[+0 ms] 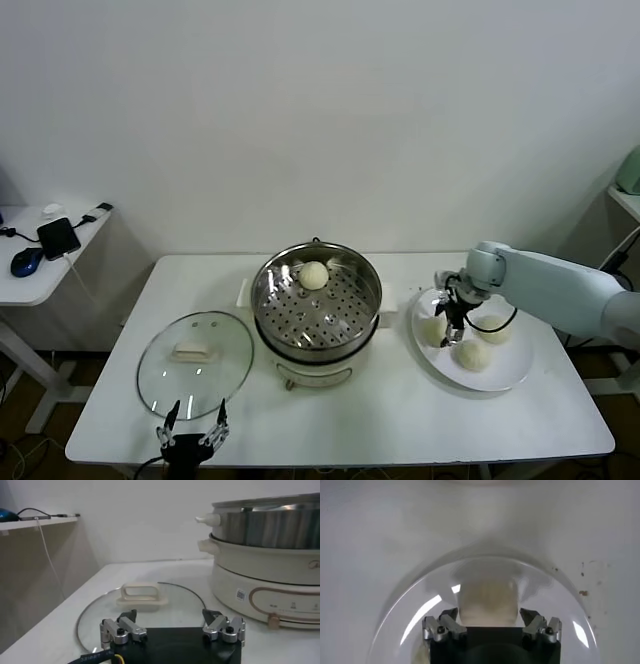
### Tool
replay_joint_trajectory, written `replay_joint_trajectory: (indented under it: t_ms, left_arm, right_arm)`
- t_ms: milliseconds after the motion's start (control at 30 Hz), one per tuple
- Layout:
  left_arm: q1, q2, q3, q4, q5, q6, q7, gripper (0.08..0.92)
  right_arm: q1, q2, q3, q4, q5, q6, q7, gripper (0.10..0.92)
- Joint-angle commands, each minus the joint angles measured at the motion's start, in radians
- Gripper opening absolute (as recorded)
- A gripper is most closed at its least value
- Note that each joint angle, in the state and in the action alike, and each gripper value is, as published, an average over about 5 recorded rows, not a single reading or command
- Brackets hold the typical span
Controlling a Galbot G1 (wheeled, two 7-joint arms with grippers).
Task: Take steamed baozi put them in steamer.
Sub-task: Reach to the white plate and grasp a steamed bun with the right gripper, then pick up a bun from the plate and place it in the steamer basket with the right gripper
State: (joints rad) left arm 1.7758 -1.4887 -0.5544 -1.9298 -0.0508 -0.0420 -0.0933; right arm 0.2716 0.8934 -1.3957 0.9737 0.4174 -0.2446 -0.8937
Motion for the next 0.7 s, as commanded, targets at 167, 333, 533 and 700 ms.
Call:
replay_joint_trajectory:
  t_ms: [167, 333, 533, 700]
  left_arm:
    - [0.014, -0.003, 0.004, -0.018, 0.002, 0.0, -0.001, 0.823]
    - [0.023, -0.004, 0.006, -0.026, 0.003, 0.0, -0.001, 0.823]
    - [0.018, 0.001, 0.012, -0.031, 0.004, 0.005, 0.001, 0.823]
    - [0.008, 0.005, 0.016, -0.038, 0.002, 0.01, 0.002, 0.823]
  right_arm:
    - [0.114, -0.029, -0.042, 0.066, -0.005, 0.019, -0.058, 0.657]
    - [0.387, -0.031, -0.204, 0.112, 0.121, 0.053, -0.125, 0.653]
    - [0.727, 0.077, -0.367, 0.183, 0.37, 0.03, -0.17, 0.653]
    - [0.866, 0.222, -0.366, 0.321, 0.592, -0.055, -0.112, 0.653]
